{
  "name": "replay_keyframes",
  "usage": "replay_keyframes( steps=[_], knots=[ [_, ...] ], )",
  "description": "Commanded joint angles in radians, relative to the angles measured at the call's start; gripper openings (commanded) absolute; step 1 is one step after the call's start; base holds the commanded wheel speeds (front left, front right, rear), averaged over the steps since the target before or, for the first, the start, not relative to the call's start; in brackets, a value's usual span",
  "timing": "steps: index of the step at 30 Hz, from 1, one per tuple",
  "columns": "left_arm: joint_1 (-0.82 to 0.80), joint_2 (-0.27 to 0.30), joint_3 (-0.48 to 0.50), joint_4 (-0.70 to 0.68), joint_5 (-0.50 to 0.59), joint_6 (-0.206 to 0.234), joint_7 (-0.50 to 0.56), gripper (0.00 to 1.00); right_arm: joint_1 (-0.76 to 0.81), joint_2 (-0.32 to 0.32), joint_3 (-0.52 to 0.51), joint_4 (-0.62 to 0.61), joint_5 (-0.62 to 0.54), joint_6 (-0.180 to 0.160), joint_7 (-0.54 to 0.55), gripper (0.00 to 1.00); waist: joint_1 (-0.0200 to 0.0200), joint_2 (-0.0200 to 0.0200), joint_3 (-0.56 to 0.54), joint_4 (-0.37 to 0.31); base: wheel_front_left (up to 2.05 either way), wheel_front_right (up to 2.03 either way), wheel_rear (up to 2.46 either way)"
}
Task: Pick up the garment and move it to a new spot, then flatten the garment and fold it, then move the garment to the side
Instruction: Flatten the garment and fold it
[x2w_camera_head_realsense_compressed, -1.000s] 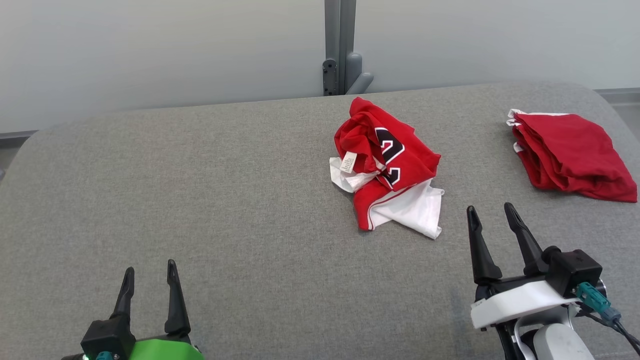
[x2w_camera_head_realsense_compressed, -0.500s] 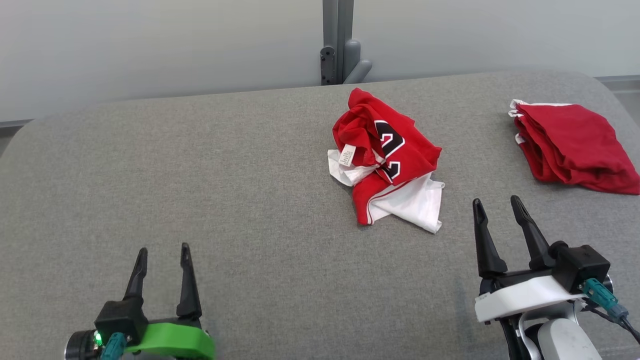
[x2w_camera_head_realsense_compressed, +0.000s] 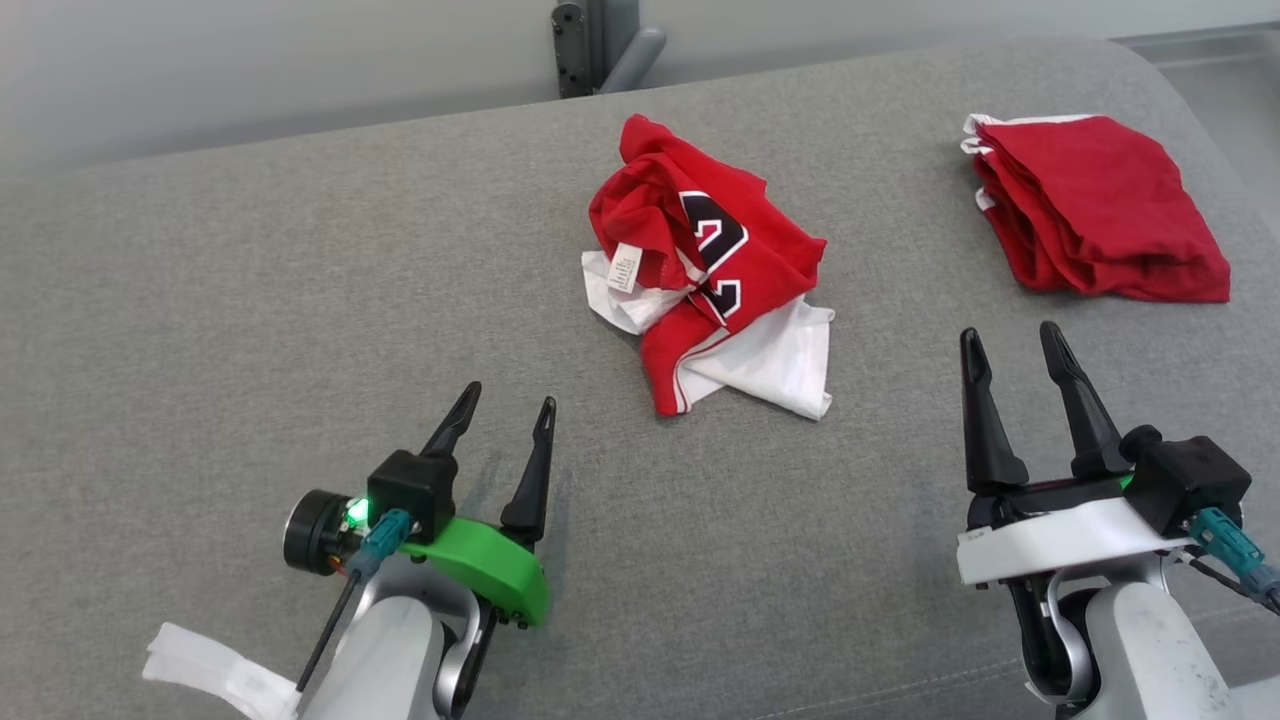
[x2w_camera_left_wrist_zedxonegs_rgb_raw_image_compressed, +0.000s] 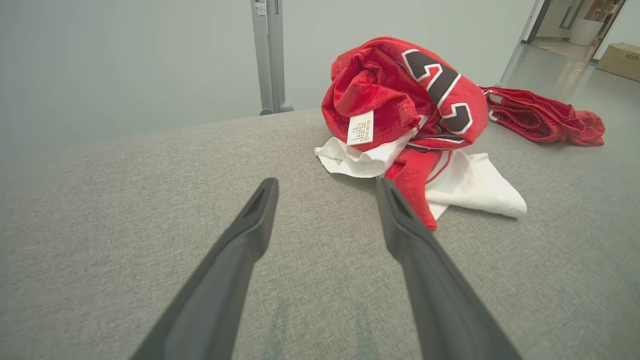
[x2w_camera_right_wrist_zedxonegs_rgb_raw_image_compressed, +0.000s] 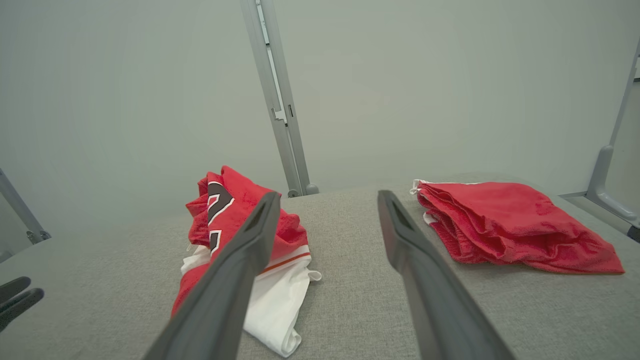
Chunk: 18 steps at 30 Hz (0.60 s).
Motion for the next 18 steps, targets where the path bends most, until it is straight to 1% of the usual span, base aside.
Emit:
replay_keyframes(
  steps=[1, 5, 8, 13, 18],
  knots=[
    [-0.029, 0.002, -0.015, 0.019, -0.018, -0.003, 0.001, 1.00, -0.017, -0.001, -0.003, -0.006, 0.004, -0.001, -0.003, 1.00, 0.0000, 0.0061, 0.073, -0.075, 0.00, 0.00, 0.00],
    [-0.100, 0.003, -0.063, 0.101, -0.049, 0.006, -0.002, 1.00, -0.034, -0.001, -0.010, -0.017, 0.016, -0.001, -0.003, 1.00, 0.0000, 0.0061, 0.121, -0.127, 0.00, 0.00, 0.00],
    [-0.148, 0.003, -0.090, 0.152, -0.062, 0.005, -0.007, 1.00, -0.041, -0.001, -0.014, -0.024, 0.026, -0.001, -0.003, 1.00, 0.0000, 0.0061, 0.152, -0.158, 0.00, 0.00, 0.00],
    [-0.210, 0.003, -0.135, 0.214, -0.085, 0.003, -0.011, 1.00, -0.052, -0.001, -0.014, -0.033, 0.048, -0.001, -0.003, 1.00, 0.0000, 0.0061, 0.191, -0.197, 0.00, 0.00, 0.00],
    [-0.250, 0.004, -0.164, 0.284, -0.100, 0.019, -0.010, 1.00, -0.063, -0.001, -0.010, -0.037, 0.062, -0.001, -0.003, 1.00, 0.0000, 0.0061, 0.216, -0.222, 0.00, 0.00, 0.00]
  ],
)
